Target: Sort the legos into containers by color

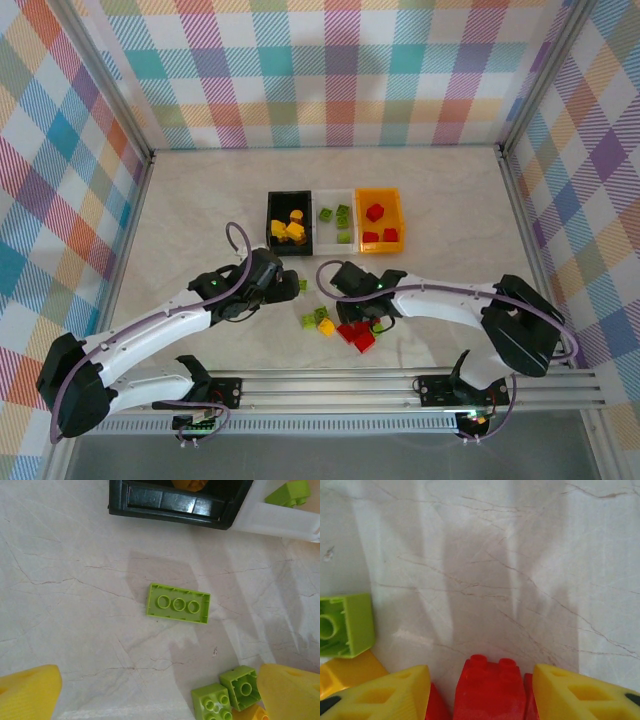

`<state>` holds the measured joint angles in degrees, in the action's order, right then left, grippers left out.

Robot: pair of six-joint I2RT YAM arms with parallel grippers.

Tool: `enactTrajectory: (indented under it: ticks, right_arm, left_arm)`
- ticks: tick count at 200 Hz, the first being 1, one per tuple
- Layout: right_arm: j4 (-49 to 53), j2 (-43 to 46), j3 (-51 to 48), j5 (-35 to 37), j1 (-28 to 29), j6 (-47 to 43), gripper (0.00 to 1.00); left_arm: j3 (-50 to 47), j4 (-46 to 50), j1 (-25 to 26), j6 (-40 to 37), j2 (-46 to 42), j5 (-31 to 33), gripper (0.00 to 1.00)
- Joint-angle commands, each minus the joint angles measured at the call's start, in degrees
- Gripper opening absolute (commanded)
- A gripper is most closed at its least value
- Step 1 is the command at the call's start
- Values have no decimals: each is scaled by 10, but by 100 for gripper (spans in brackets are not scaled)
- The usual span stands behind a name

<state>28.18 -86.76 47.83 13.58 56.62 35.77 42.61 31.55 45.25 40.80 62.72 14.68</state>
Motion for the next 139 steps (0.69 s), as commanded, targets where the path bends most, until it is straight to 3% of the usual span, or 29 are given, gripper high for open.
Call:
enactTrajectory:
  ticks: [1,51,81,115,139]
  right_arm:
    - [29,-24,15,15,1,6,54]
    - [24,-16,9,23,1,9,34]
    - [26,29,32,79,-5,-21,29]
    - [17,73,92,80,-96,-82,27]
    - [-1,46,156,56,-170,-108,27]
  left_arm:
    - [-7,4,1,6,-5,12,100]
    - [-10,4,1,4,-4,12,100]
    - [-3,4,1,-7,-5,9,100]
    - [4,10,1,-12,-1,13,100]
    - [1,5,1,-10,4,8,100]
